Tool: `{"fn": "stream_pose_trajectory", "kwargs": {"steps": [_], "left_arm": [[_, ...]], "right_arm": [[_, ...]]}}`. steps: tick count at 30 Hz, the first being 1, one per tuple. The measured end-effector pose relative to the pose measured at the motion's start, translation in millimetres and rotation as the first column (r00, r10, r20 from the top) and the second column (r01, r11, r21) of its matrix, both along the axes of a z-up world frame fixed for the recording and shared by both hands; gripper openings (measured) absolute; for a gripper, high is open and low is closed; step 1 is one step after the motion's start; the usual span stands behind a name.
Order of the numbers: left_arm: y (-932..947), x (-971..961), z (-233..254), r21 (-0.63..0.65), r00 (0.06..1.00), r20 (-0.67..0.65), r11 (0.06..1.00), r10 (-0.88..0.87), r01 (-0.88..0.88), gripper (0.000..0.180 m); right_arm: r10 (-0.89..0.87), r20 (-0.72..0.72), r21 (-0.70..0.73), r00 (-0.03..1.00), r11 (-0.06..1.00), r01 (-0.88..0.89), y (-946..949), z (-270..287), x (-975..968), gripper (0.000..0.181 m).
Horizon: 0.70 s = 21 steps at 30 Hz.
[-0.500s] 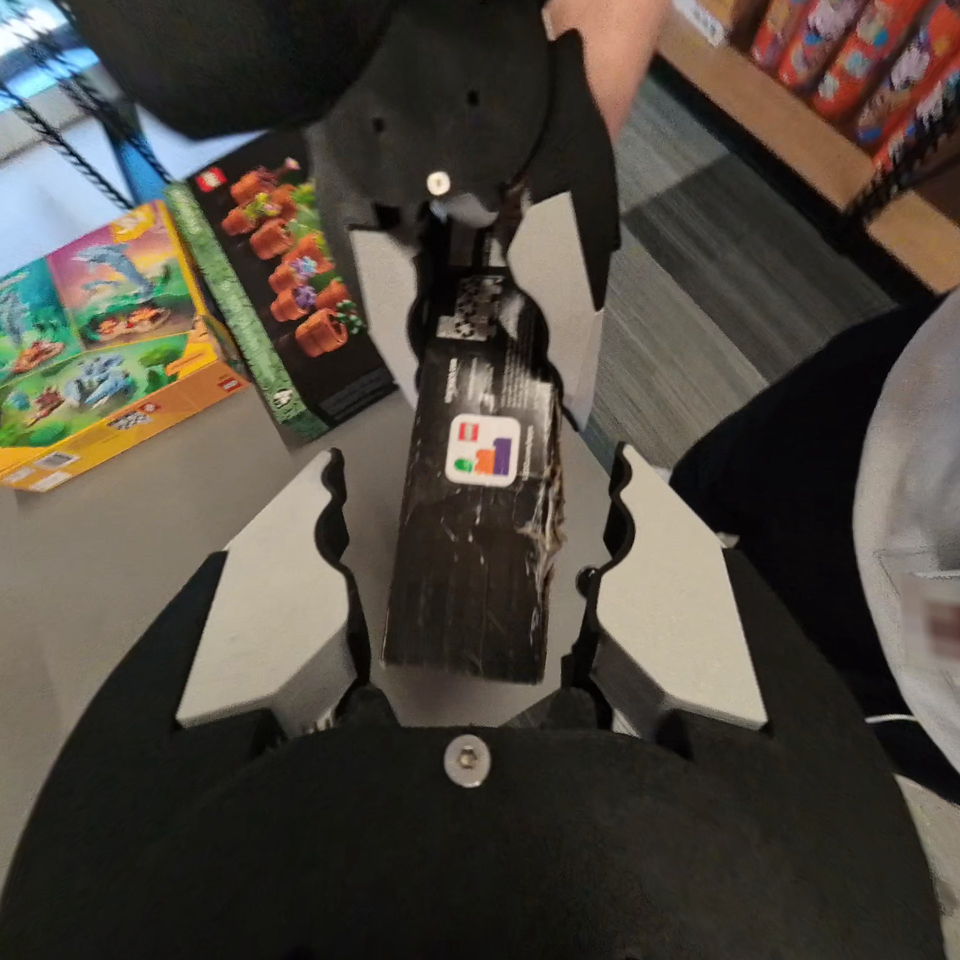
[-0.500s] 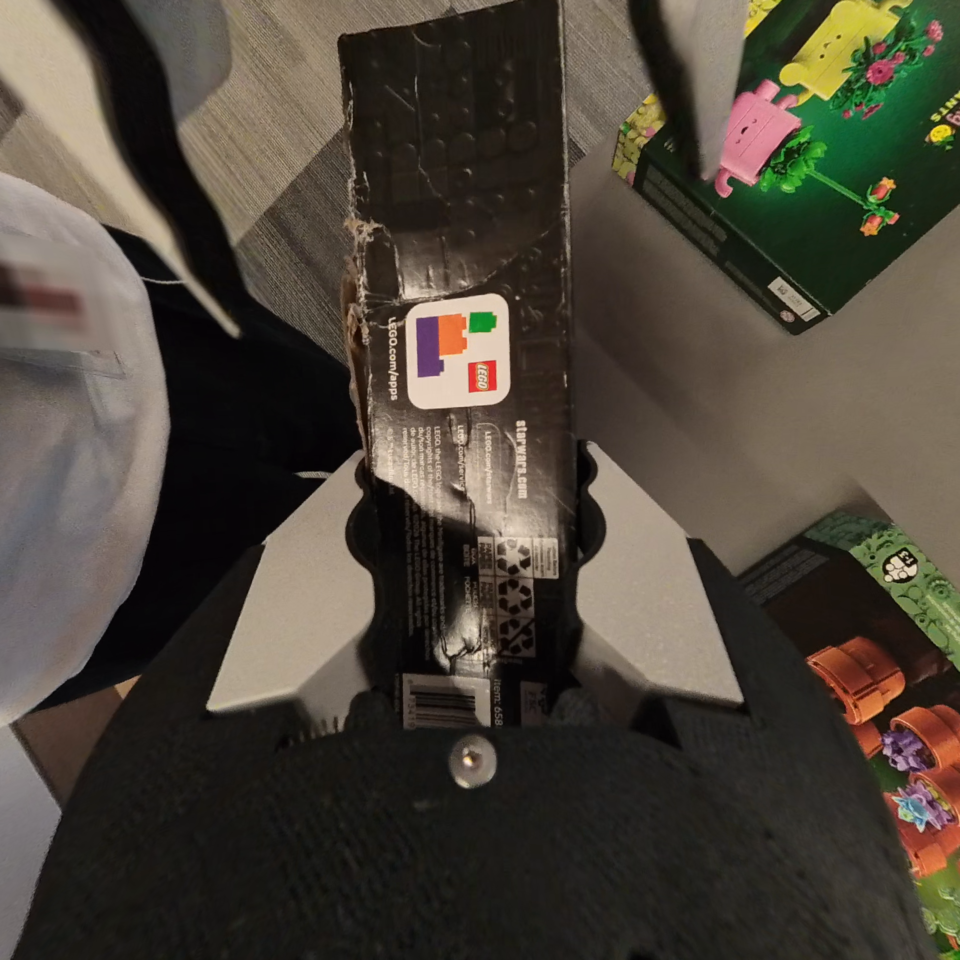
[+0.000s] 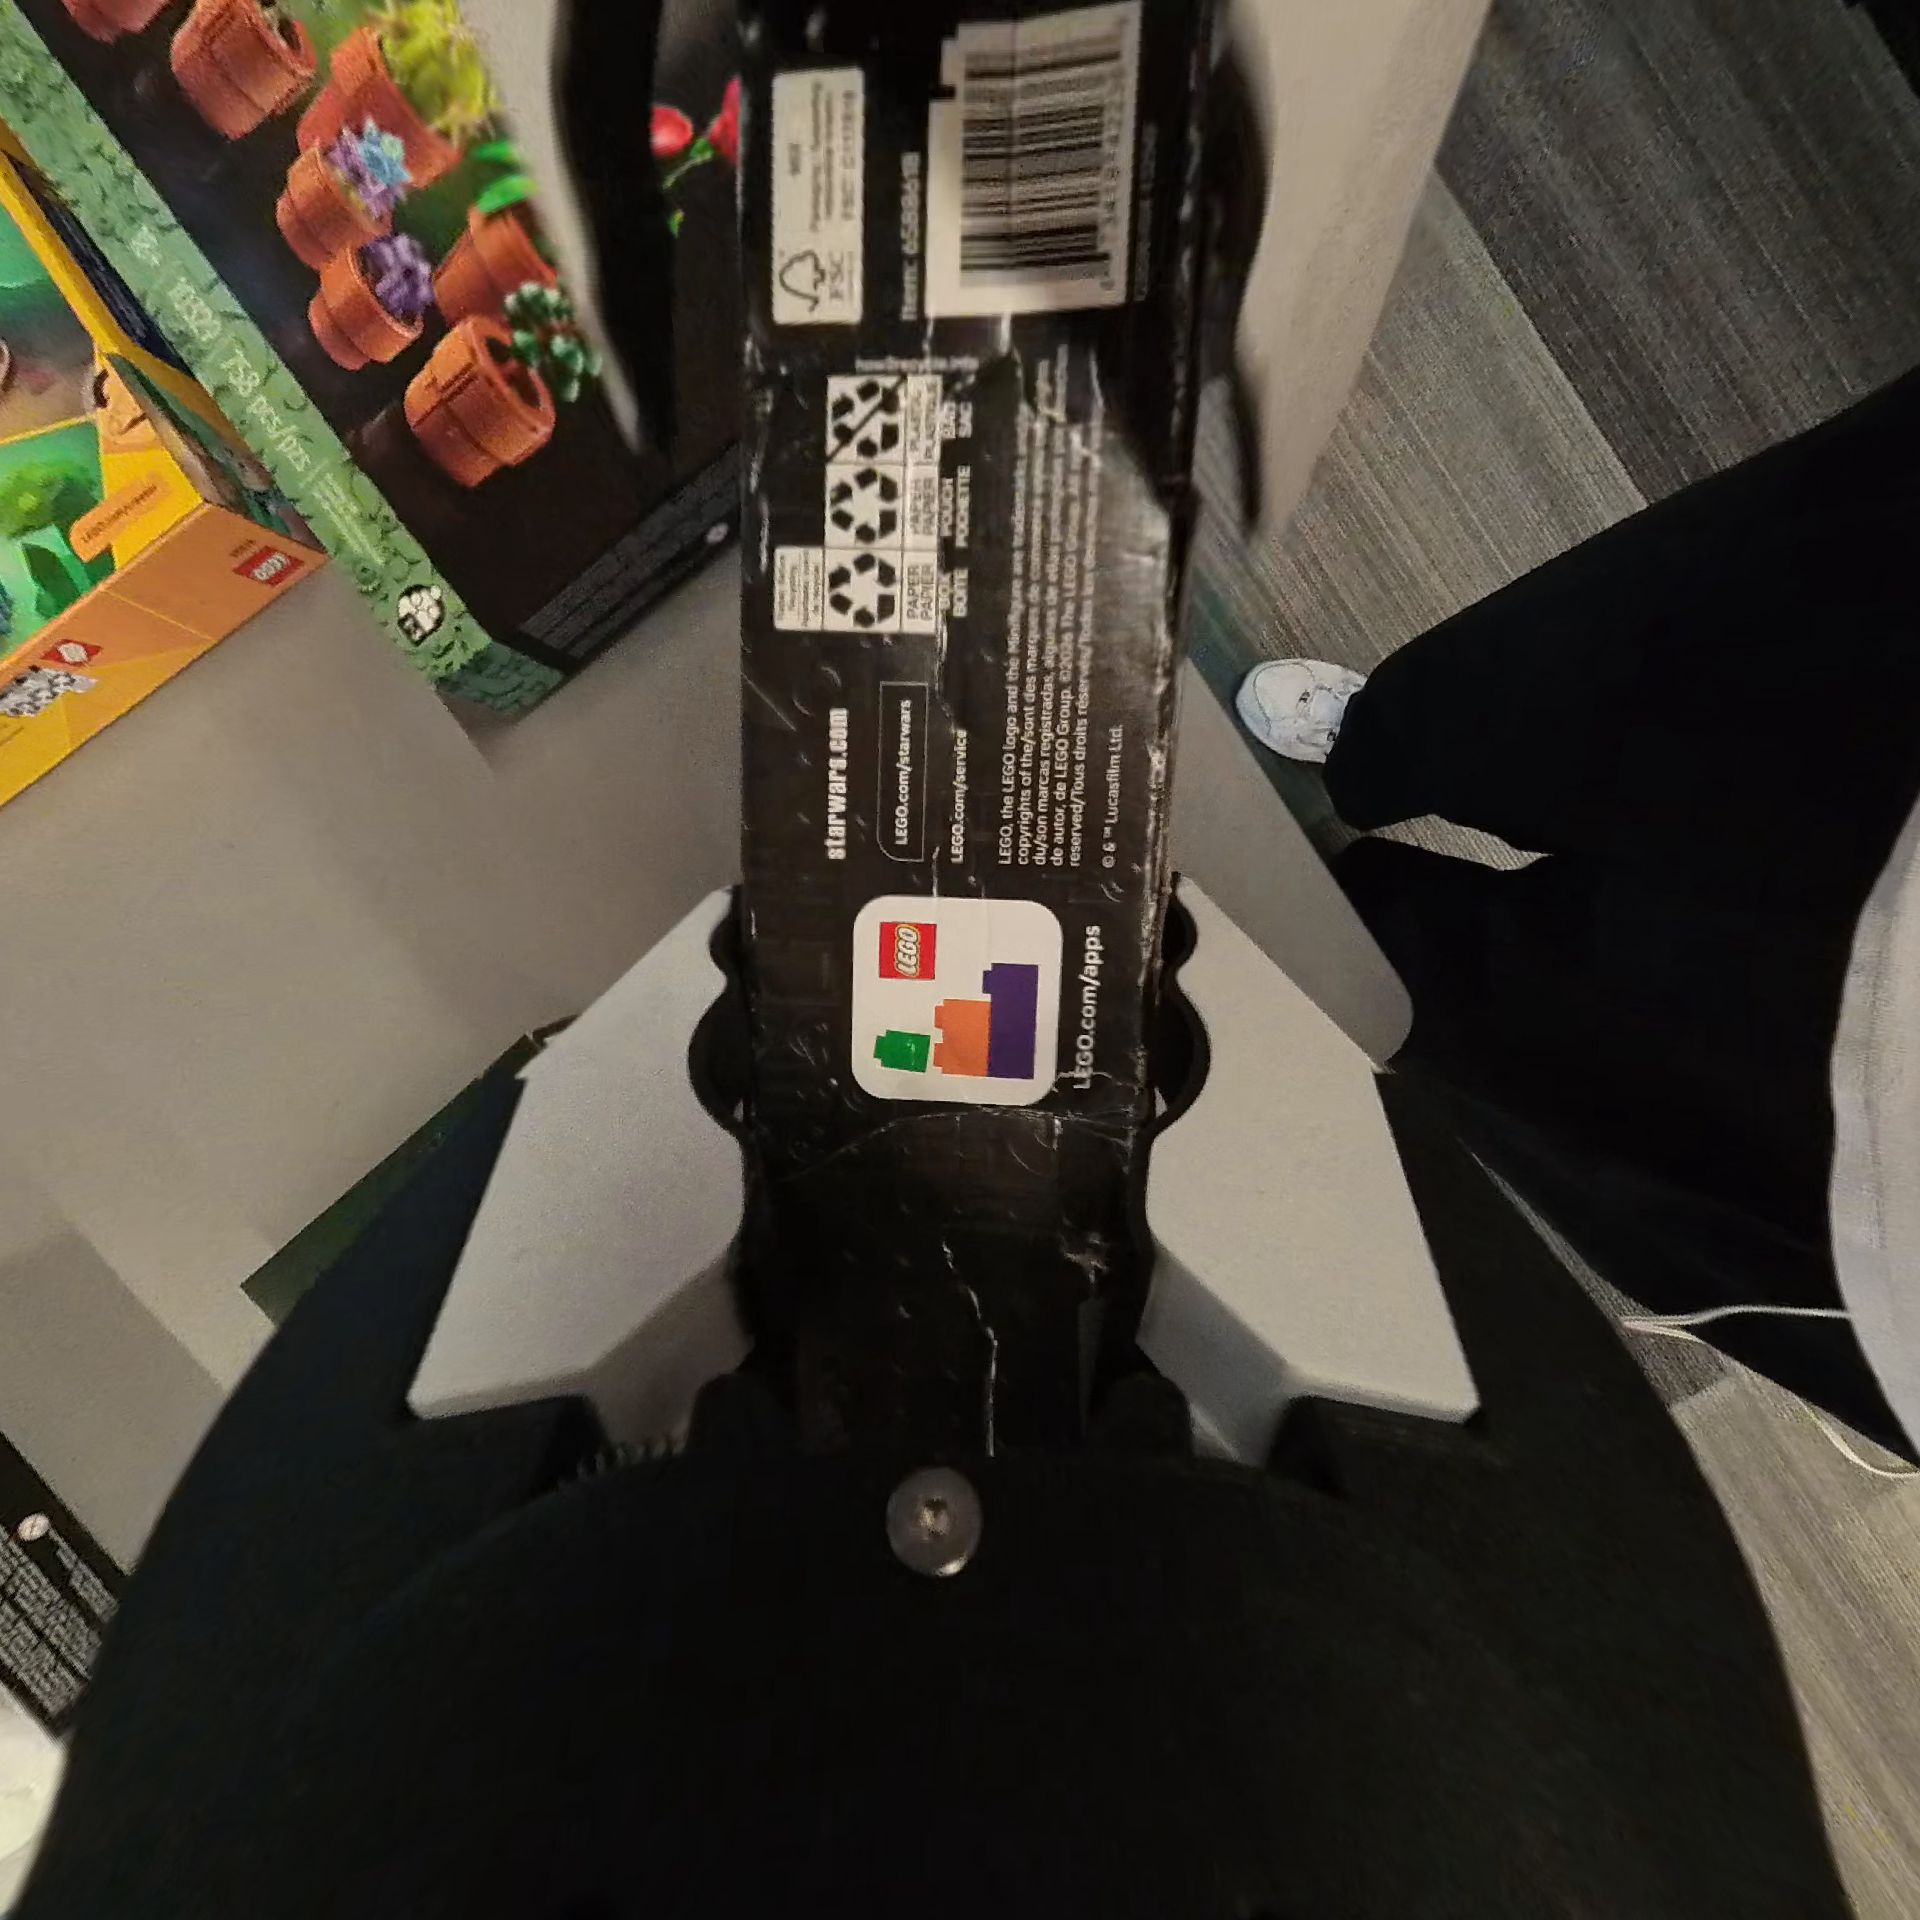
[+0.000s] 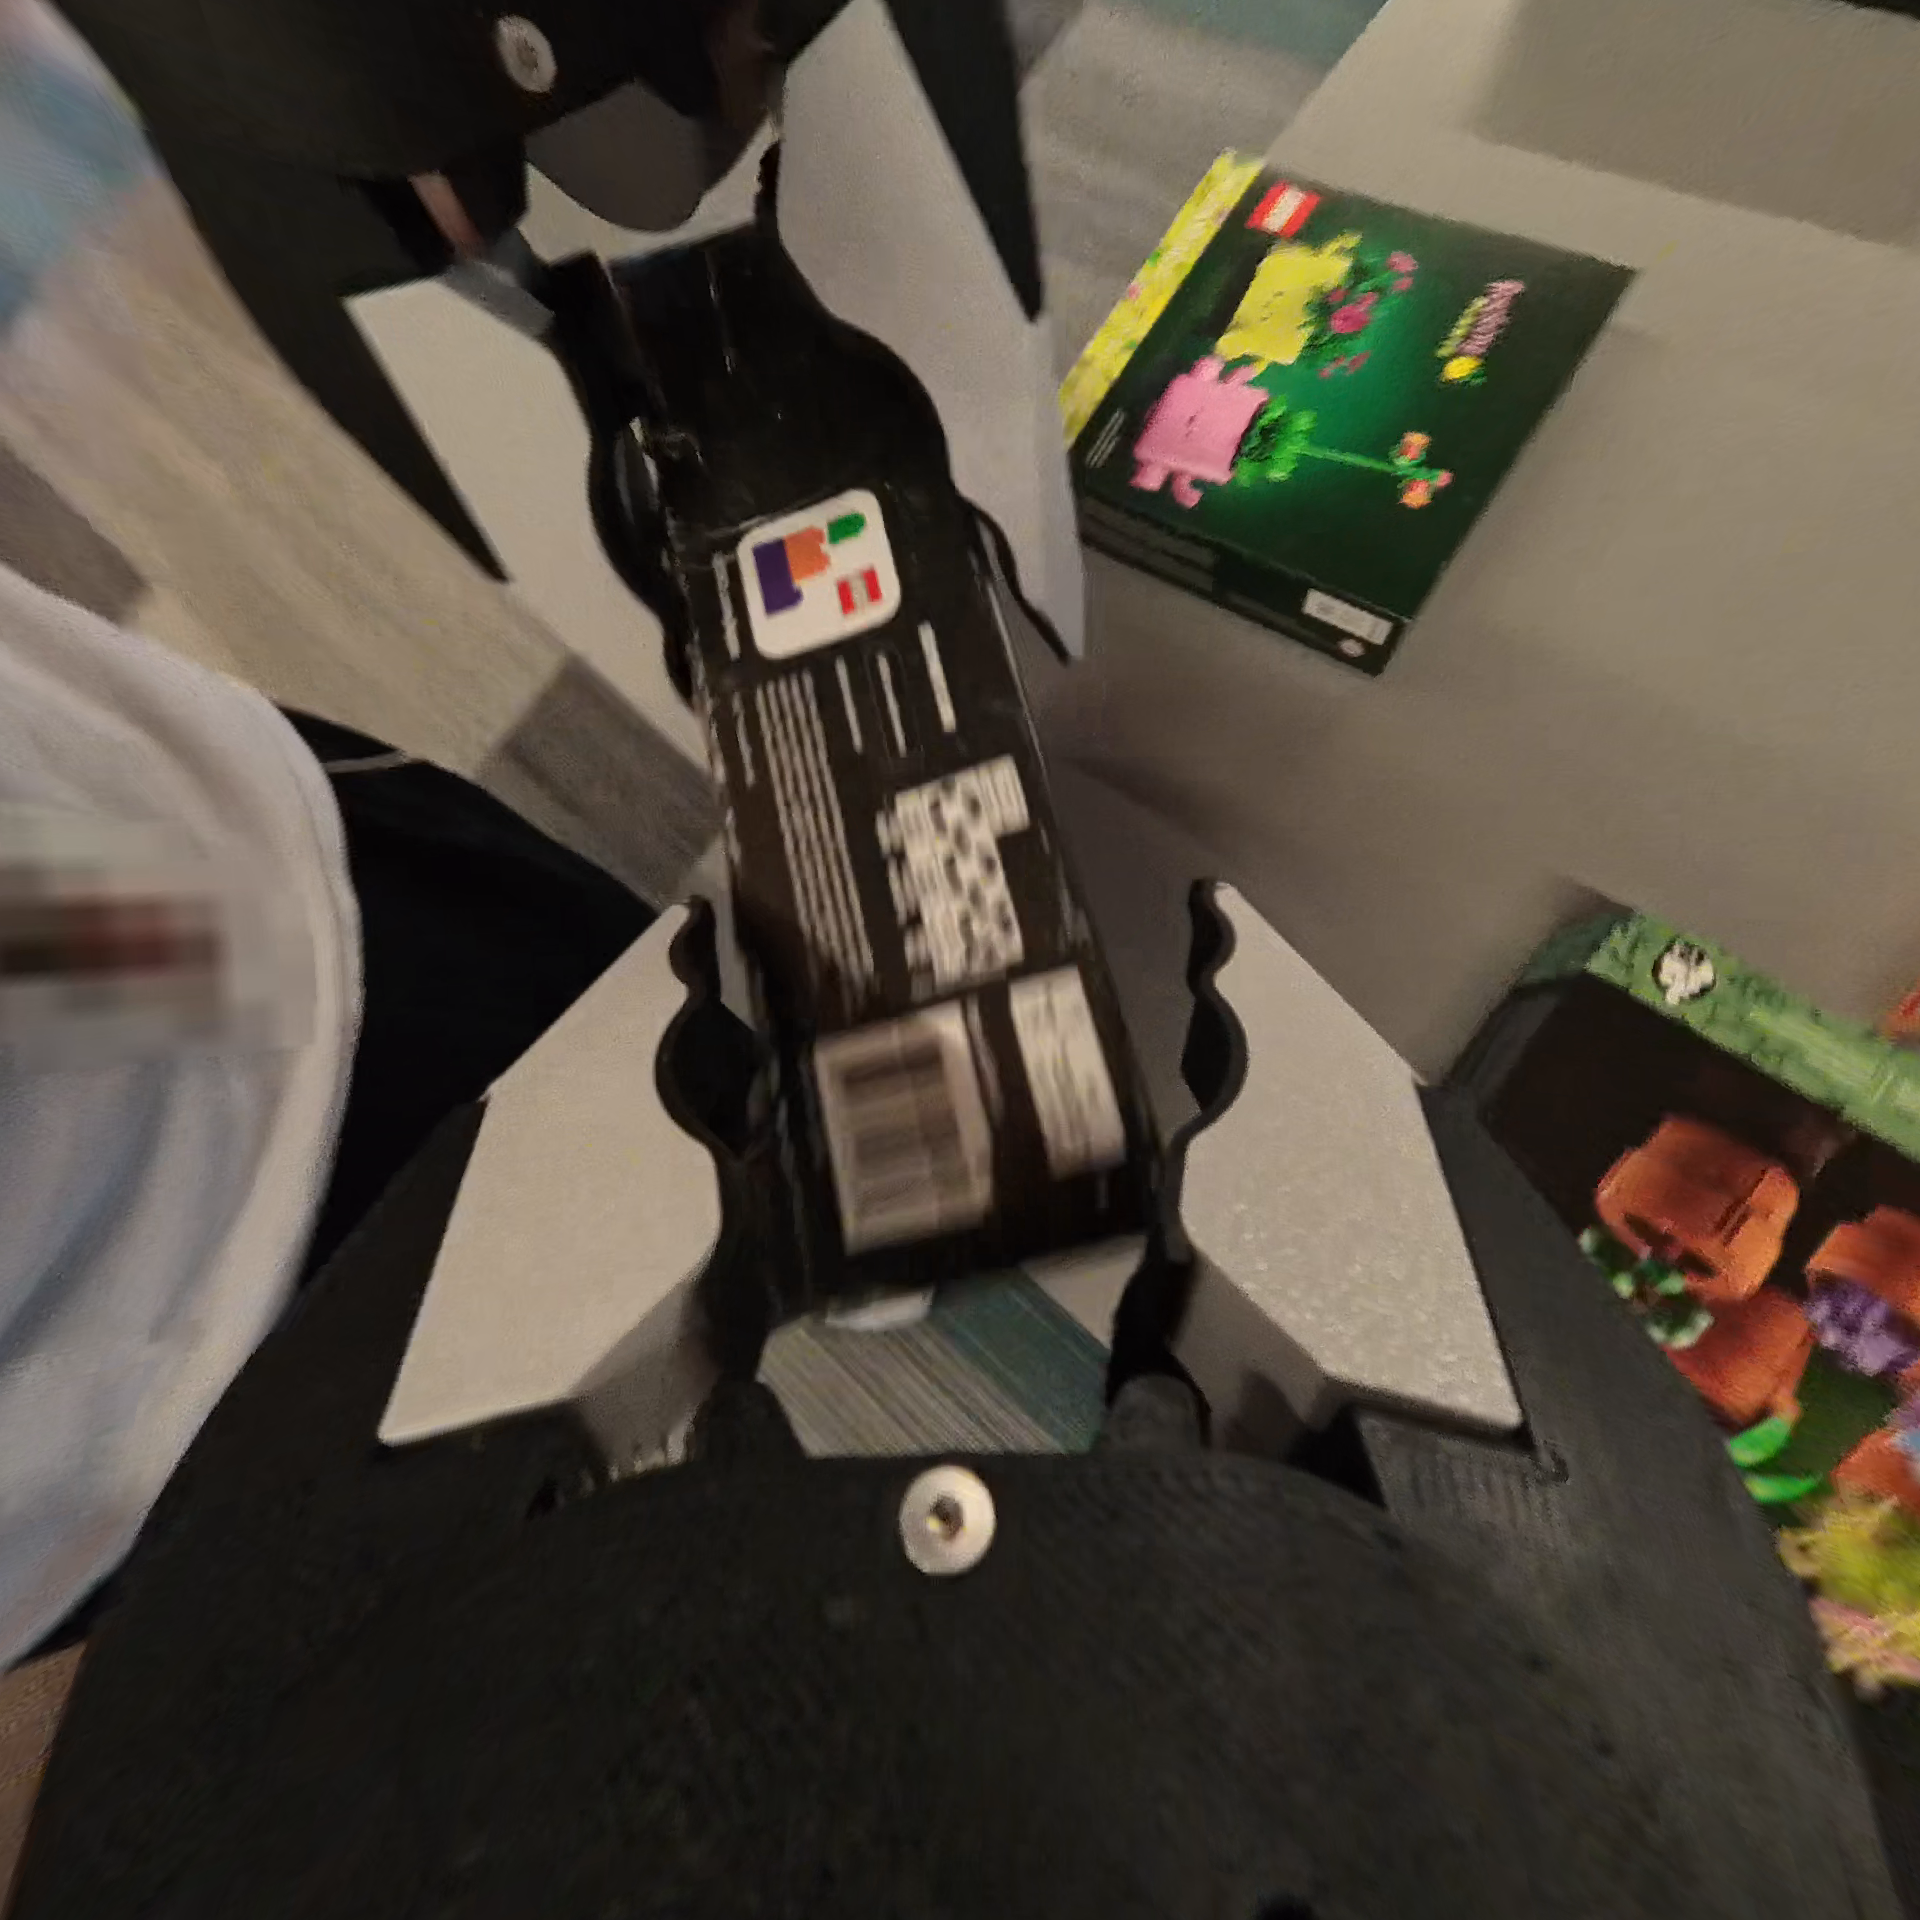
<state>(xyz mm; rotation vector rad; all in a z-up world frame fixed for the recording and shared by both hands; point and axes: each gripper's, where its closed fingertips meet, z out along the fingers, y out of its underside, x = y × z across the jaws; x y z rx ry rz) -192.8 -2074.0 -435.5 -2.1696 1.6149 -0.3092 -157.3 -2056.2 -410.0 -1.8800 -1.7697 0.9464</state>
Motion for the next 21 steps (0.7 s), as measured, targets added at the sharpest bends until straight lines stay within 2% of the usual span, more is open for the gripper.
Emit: {"fn": "stream_pose_trajectory", "kwargs": {"steps": [2,5,7,9,11,14,19,21], "left_arm": [[-1,-5,0,0.002,1.000,-0.014,1.000,0.023,-0.023,0.076],[-4,-15,0,0.013,0.997,-0.017,0.997,0.078,-0.078,0.075],[-5,-21,0,0.013,0.991,-0.017,0.991,0.131,-0.131,0.075],[-6,-25,0,0.018,0.987,-0.013,0.987,0.158,-0.157,0.075],[-7,-26,0,0.024,0.987,-0.008,0.987,0.161,-0.160,0.075],[-8,-26,0,0.031,0.987,-0.005,0.986,0.161,-0.161,0.075],[-11,-25,0,0.038,0.984,-0.031,0.984,0.177,-0.176,0.075],[-12,-24,0,0.047,0.983,-0.029,0.983,0.179,-0.177,0.075]], "right_arm": [[-0.132,-0.150,-0.086,0.980,0.989,0.120,8,16,31,0.092],[-0.337,-0.377,-0.214,0.863,0.938,0.273,12,23,88,0.089],[-0.381,-0.449,-0.201,0.808,0.924,0.324,6,12,109,0.083],[-0.354,-0.468,-0.136,0.810,0.934,0.329,-7,-1,106,0.075],[-0.325,-0.451,-0.073,0.831,0.942,0.329,-10,-11,91,0.056],[-0.260,-0.525,-0.059,0.810,0.961,0.270,-14,-1,61,0.032],[-0.290,-0.554,-0.132,0.780,0.956,0.261,-1,-3,41,0.017],[-0.291,-0.563,-0.178,0.773,0.957,0.231,-2,-3,42,0.017]]}}
